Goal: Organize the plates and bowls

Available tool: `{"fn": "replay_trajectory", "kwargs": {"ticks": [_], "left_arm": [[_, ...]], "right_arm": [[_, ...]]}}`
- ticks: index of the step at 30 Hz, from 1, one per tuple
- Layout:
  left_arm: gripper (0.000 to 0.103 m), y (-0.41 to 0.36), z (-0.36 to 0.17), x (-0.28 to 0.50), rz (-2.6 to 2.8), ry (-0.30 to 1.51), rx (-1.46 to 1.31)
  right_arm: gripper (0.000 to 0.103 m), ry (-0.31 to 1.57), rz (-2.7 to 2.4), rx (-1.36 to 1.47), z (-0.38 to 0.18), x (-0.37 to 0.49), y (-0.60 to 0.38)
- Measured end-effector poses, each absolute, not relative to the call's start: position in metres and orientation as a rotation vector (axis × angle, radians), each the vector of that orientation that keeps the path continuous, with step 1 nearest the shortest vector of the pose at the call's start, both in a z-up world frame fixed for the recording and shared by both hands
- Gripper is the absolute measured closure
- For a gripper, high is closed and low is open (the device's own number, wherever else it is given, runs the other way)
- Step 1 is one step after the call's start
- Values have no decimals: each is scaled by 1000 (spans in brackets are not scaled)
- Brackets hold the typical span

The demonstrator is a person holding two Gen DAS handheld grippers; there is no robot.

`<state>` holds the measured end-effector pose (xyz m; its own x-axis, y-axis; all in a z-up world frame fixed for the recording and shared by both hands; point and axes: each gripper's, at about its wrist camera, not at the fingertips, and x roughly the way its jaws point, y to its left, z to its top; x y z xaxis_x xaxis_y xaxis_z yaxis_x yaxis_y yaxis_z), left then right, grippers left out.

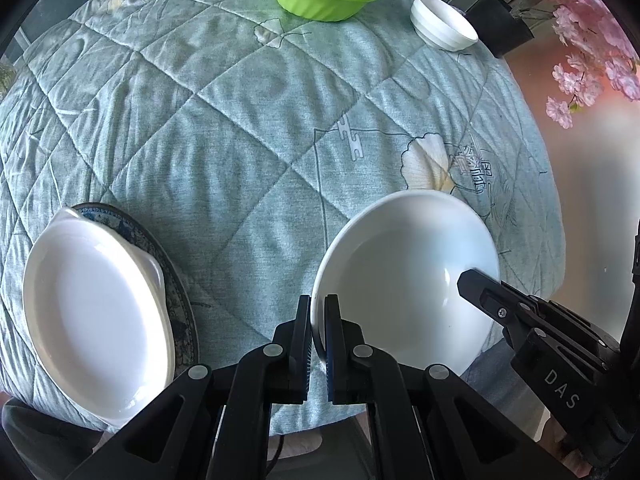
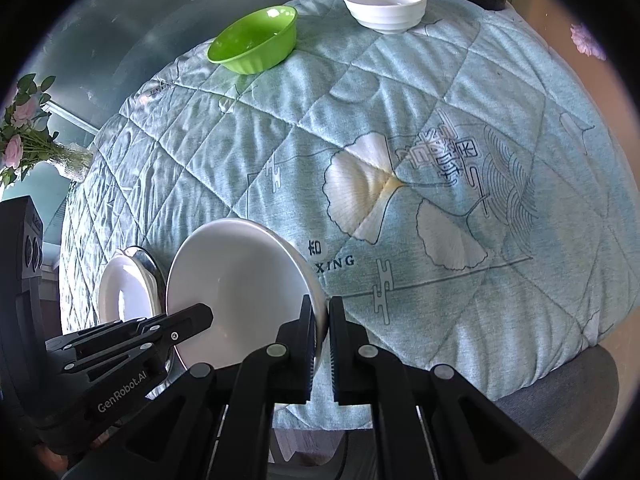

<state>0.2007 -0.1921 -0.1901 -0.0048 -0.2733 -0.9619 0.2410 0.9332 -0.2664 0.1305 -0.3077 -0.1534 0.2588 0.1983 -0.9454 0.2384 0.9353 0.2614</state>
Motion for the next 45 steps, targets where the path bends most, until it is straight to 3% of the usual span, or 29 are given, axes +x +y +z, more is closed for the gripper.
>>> {"fn": "replay_trajectory", "kwargs": {"ticks": [17, 26, 29, 30, 31, 33, 34, 35, 37, 41, 45], "left_arm": [[101, -280, -181, 315, -444, 1516, -62], [101, -310, -217, 376, -430, 1575, -61], [83, -309, -213, 382, -439, 1549, -38], [66, -306, -209, 384, -431, 1539, -23], [53, -301, -200, 386, -434, 1511, -18], [47, -284, -178, 391, -460, 1439, -31], [43, -272, -167, 397, -465, 1413, -41], [41, -260, -157, 404, -464, 1395, -57], [36, -238, -143, 423, -450, 1361, -91], [36, -202, -142, 477, -339, 1348, -133], [38, -186, -167, 514, -301, 1392, -120]], "right_arm": [[97, 1260, -97, 385, -142, 220, -383], [97, 1292, -114, 378, -175, 275, -411], [96, 1277, -102, 392, -179, 277, -414], [95, 1271, -100, 395, -179, 278, -415], [90, 1268, -96, 399, -178, 279, -417], [65, 1249, -89, 398, -171, 280, -420], [43, 1225, -88, 381, -163, 281, -421], [27, 1188, -90, 351, -152, 281, -420], [21, 1135, -79, 308, -134, 286, -415], [21, 1095, 61, 344, -108, 326, -391], [21, 1210, 159, 347, -131, 382, -353]]}}
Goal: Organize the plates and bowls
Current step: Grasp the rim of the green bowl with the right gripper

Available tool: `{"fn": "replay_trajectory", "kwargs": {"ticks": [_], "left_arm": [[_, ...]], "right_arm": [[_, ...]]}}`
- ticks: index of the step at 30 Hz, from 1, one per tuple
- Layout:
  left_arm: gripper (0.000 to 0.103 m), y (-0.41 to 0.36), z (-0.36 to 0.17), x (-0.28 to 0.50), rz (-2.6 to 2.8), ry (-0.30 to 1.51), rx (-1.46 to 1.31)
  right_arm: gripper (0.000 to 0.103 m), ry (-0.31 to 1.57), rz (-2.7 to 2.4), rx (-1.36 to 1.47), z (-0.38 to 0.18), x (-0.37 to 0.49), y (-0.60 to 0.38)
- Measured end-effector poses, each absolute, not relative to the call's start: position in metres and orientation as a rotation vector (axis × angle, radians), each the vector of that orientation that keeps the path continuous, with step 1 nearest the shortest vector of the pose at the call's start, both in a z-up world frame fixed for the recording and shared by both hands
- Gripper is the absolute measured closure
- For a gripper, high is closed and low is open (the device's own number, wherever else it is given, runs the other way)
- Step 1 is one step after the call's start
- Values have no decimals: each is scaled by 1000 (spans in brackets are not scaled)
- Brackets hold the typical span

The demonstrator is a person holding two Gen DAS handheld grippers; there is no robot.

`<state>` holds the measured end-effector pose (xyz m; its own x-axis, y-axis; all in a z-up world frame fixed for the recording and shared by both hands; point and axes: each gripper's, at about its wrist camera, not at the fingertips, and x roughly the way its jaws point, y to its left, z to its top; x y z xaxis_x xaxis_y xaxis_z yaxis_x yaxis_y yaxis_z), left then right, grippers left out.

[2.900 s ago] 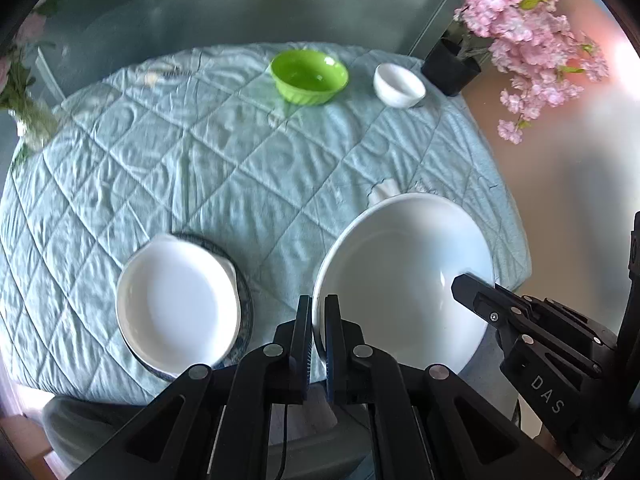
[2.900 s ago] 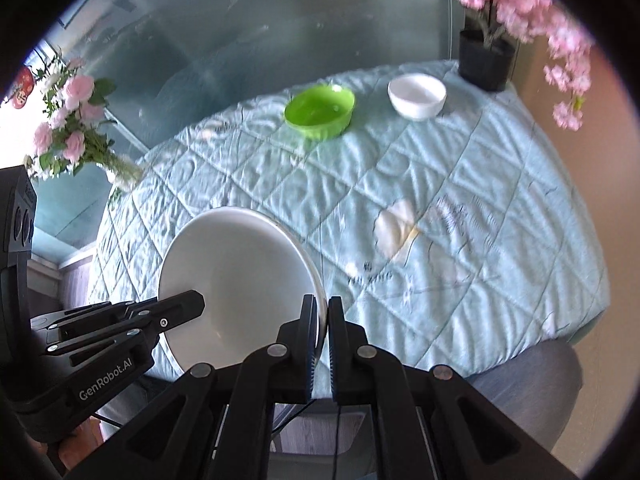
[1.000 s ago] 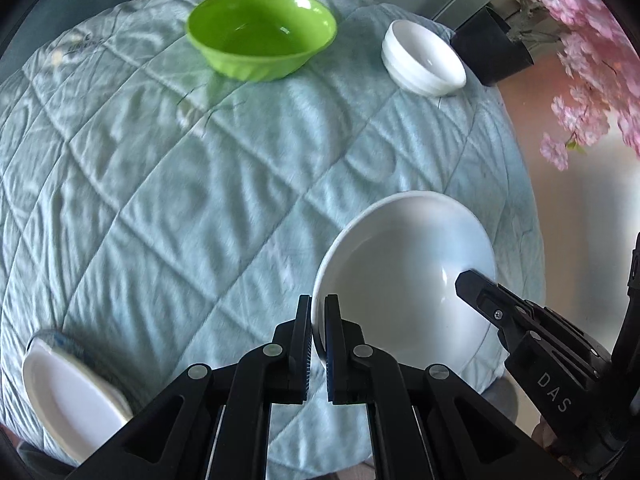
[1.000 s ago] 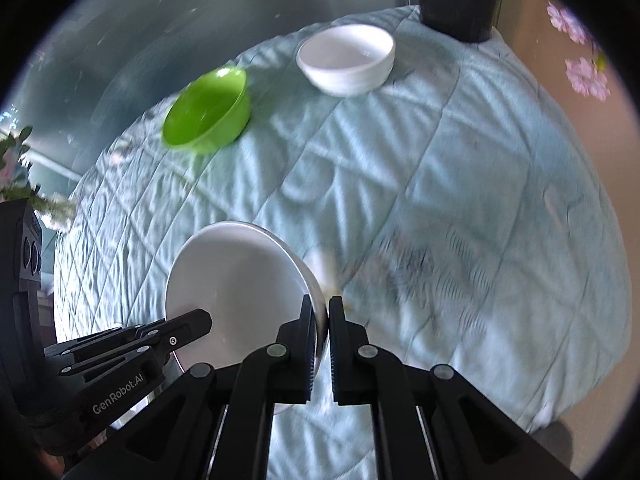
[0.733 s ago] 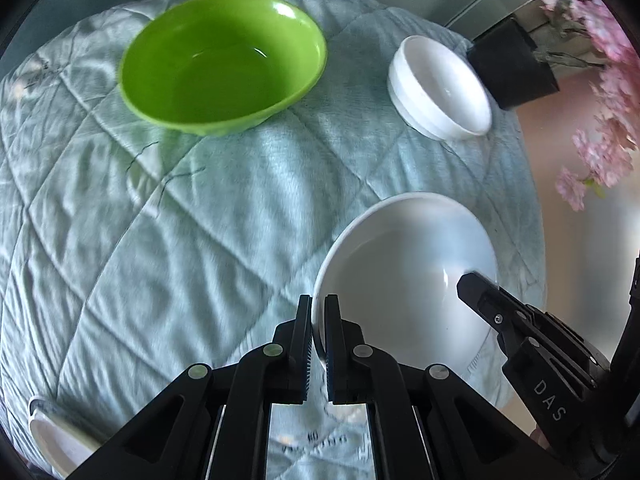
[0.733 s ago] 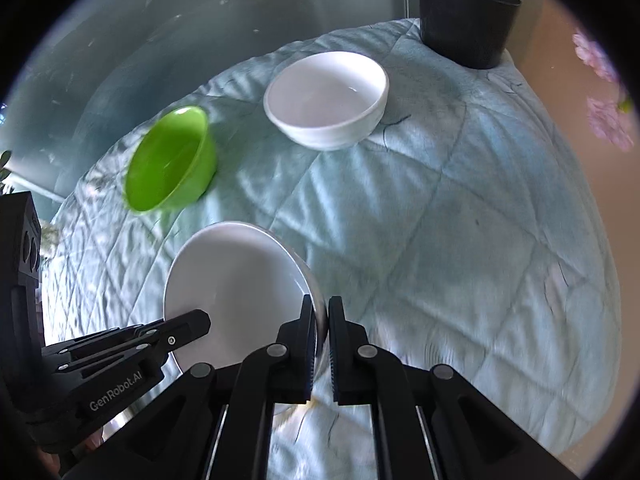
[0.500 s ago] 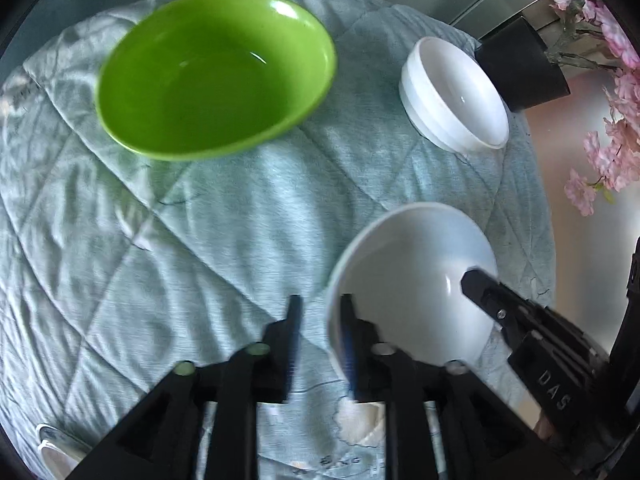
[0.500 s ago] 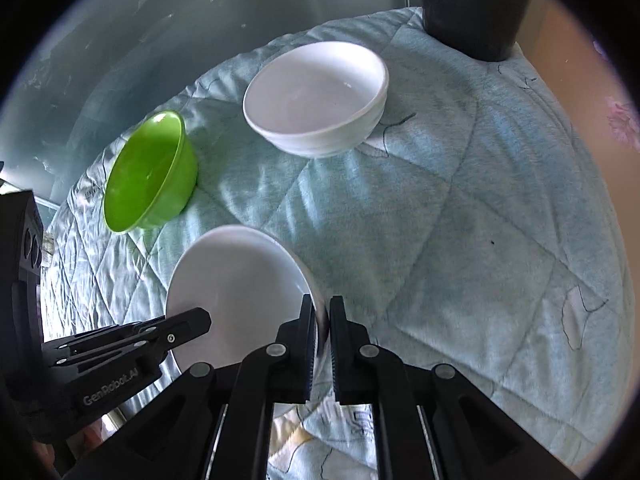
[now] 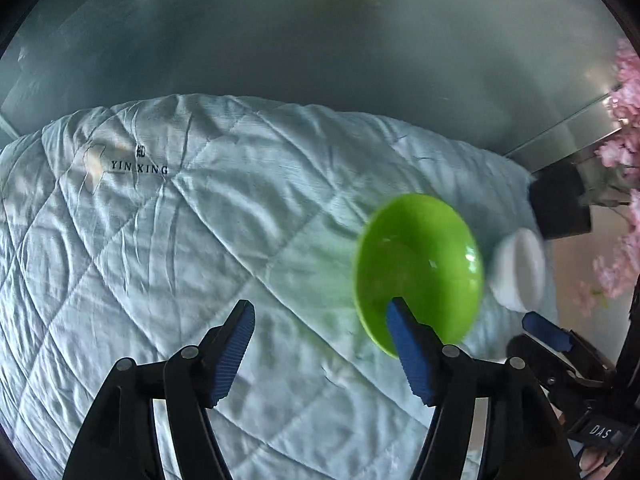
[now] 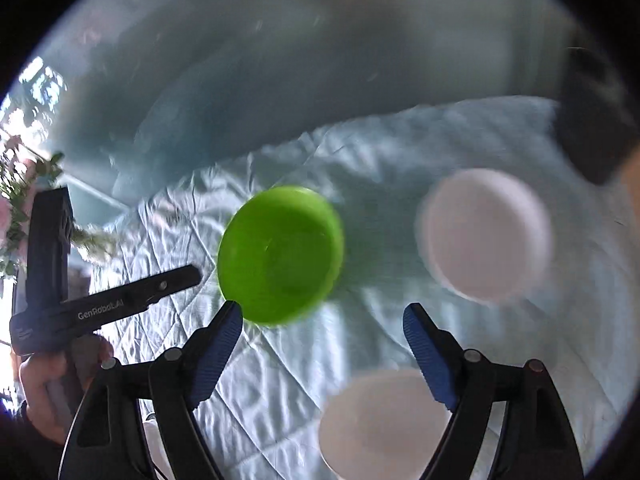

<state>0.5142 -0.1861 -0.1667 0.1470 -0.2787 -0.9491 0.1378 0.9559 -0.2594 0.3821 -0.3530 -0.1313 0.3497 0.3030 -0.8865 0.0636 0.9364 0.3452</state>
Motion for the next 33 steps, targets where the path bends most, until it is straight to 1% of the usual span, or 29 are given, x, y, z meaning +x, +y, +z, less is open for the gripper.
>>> {"fn": "replay_trajectory", "kwargs": {"ticks": [1, 2, 3, 5, 6, 7, 8, 9, 10, 11, 12, 13, 14, 20, 23, 33], "left_arm": [[43, -188, -173, 520, -302, 1403, -102], [46, -188, -179, 523, -308, 1415, -99], [50, -190, -184, 526, -318, 1429, -108], [56, -192, -190, 532, -332, 1443, -137], [61, -193, -193, 534, -333, 1437, -138], [67, -197, -194, 535, -337, 1436, -126], [71, -202, -196, 536, -347, 1441, -111], [82, -207, -198, 537, -361, 1447, -105], [92, -209, -201, 533, -372, 1451, -99], [96, -211, -204, 535, -375, 1454, -87], [96, -213, -205, 534, -373, 1454, -76], [97, -214, -205, 534, -378, 1451, -77], [98, -218, -207, 534, -386, 1445, -81], [100, -217, -198, 526, -374, 1425, -63], [100, -211, -181, 516, -386, 1399, -82], [100, -196, -68, 449, -432, 1272, -35]], "right_arm": [[22, 1233, 140, 324, -140, 394, -345], [23, 1242, 129, 323, -146, 401, -341], [23, 1250, 124, 334, -151, 407, -340], [29, 1260, 107, 357, -158, 416, -339], [31, 1265, 98, 350, -161, 419, -337], [36, 1271, 90, 338, -161, 421, -335], [45, 1284, 81, 322, -165, 424, -333], [50, 1297, 76, 311, -167, 426, -333], [60, 1308, 67, 301, -168, 427, -333], [70, 1317, 54, 294, -170, 428, -332], [74, 1322, 44, 293, -172, 429, -332], [84, 1327, 40, 302, -175, 430, -333], [97, 1334, 39, 315, -178, 430, -333], [97, 1341, -10, 324, -183, 424, -331], [97, 1312, 26, 302, -171, 416, -326], [97, 1154, 33, 288, -78, 363, -317]]}}
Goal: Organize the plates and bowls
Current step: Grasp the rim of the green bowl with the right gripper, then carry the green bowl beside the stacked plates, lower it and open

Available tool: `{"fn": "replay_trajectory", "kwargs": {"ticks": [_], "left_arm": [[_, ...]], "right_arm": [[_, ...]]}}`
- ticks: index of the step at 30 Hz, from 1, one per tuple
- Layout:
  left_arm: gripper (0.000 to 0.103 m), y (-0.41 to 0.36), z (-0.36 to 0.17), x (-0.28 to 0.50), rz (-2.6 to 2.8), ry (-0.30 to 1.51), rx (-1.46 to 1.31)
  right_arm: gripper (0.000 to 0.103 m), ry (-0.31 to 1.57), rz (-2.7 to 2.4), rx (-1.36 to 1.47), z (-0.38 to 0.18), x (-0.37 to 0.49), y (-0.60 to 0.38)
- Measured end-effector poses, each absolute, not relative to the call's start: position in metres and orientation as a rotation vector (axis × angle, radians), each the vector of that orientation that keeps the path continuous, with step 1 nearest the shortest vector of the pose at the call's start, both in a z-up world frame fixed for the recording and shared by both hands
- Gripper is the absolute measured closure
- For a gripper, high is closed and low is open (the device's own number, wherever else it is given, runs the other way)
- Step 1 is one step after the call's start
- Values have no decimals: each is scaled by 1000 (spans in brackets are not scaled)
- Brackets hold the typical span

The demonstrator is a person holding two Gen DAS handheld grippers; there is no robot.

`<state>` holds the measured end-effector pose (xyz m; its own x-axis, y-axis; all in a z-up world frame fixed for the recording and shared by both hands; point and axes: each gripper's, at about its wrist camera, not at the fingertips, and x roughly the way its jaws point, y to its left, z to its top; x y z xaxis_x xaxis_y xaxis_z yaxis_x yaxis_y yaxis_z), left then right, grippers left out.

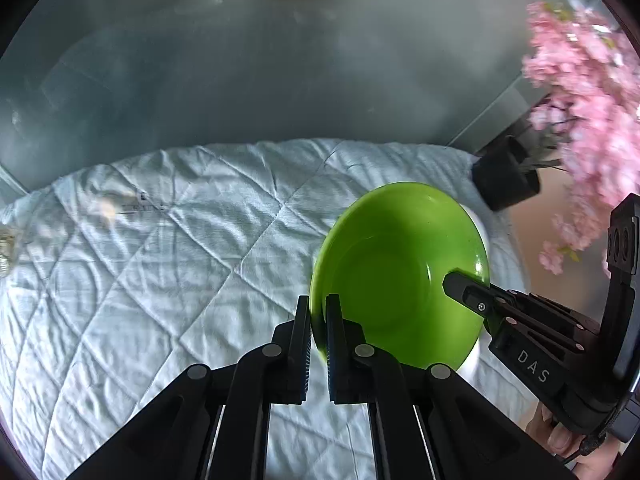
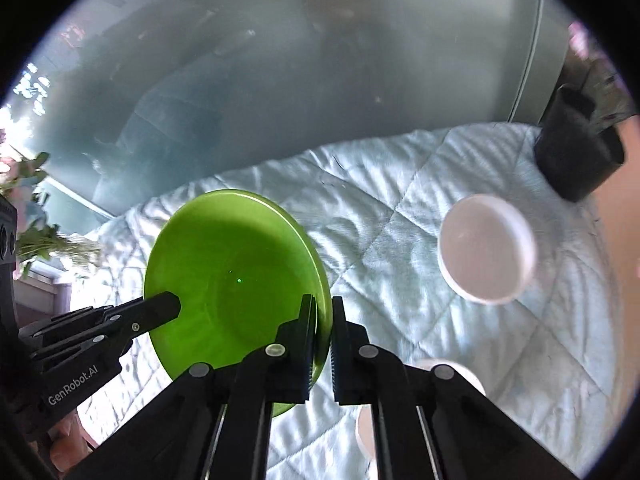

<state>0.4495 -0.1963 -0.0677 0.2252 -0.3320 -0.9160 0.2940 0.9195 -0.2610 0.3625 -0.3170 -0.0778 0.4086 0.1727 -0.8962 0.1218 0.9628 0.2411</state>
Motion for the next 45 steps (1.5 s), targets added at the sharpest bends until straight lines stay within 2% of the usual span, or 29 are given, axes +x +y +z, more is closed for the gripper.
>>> {"fn": "replay_trajectory", "kwargs": {"ticks": [10, 16, 29, 45], "left_arm": [[100, -176, 23, 357, -493, 1176, -29], [100, -169, 45, 290, -518, 1144, 6], [100, -145, -12, 200, -516, 1236, -65], [100, -140, -99, 159, -458, 1370, -120]], "right_arm": [[97, 1029, 33, 241, 8, 277, -302], [97, 1006, 29, 278, 22, 224, -300], [98, 1090, 34, 271, -13, 144, -290], [98, 1223, 56, 287, -85, 112, -285]]}}
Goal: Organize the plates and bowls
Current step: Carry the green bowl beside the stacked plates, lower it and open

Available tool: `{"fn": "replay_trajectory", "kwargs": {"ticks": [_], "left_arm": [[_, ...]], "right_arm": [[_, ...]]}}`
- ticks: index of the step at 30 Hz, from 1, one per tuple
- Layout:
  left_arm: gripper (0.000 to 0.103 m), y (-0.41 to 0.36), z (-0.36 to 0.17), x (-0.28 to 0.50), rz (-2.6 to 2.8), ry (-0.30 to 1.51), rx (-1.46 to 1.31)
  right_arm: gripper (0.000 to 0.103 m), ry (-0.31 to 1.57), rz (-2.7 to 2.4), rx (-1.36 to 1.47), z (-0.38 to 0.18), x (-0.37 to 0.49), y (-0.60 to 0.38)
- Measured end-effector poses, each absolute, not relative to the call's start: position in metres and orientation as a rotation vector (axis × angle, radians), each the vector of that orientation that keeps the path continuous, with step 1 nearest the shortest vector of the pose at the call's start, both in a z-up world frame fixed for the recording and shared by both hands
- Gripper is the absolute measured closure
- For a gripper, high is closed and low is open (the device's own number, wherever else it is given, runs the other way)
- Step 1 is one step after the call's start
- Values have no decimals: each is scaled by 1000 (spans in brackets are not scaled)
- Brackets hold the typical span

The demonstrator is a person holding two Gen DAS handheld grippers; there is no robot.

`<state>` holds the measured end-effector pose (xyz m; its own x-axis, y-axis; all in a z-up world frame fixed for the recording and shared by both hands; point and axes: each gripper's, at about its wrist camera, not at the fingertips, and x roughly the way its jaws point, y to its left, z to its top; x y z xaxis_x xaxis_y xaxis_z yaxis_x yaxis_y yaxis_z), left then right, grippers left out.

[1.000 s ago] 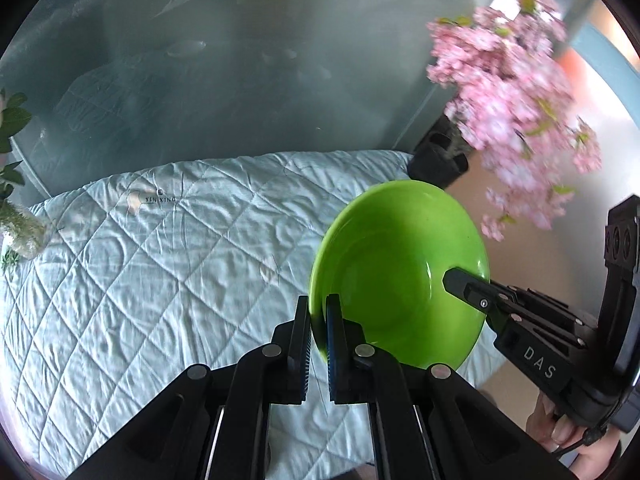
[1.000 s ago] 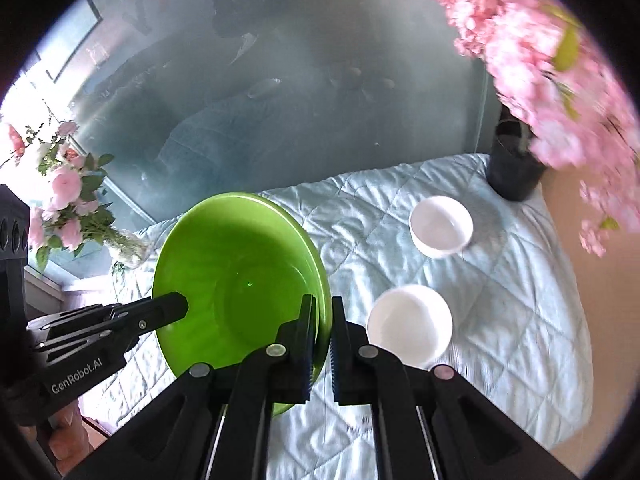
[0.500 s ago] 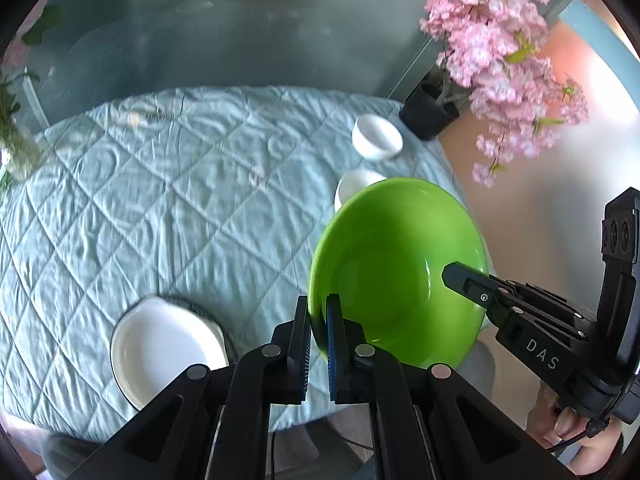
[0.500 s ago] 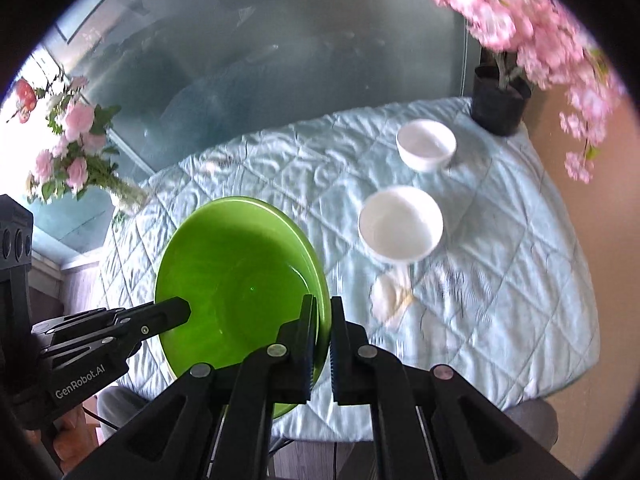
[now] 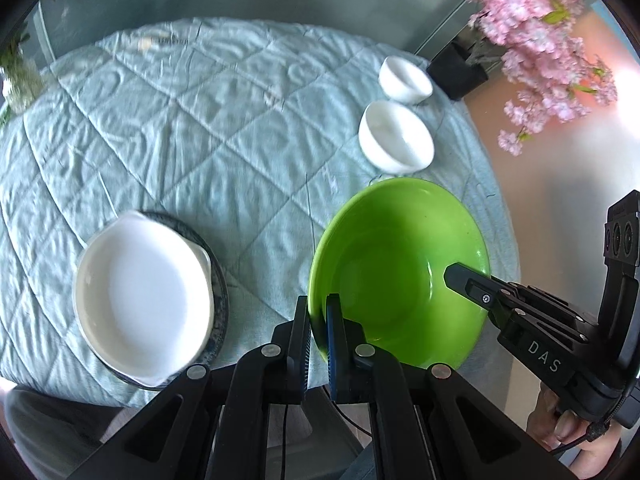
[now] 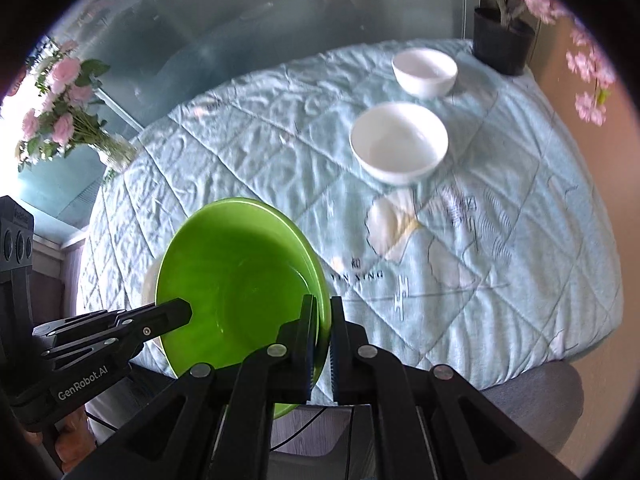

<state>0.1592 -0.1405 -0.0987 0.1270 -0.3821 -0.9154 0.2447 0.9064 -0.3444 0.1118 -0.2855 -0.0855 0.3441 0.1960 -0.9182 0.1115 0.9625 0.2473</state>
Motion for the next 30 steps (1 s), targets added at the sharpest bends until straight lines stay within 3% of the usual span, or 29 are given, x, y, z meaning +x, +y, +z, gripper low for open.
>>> {"fn": "replay_trajectory", "kwargs": {"ticks": [17, 30], "left_arm": [[100, -167, -193, 190, -392, 1507, -141], [99, -175, -203, 199, -396, 1507, -121]], "right_arm": [[98, 1359, 58, 340, -169, 135, -309], [95, 1351, 67, 379, -182, 144, -315]]}}
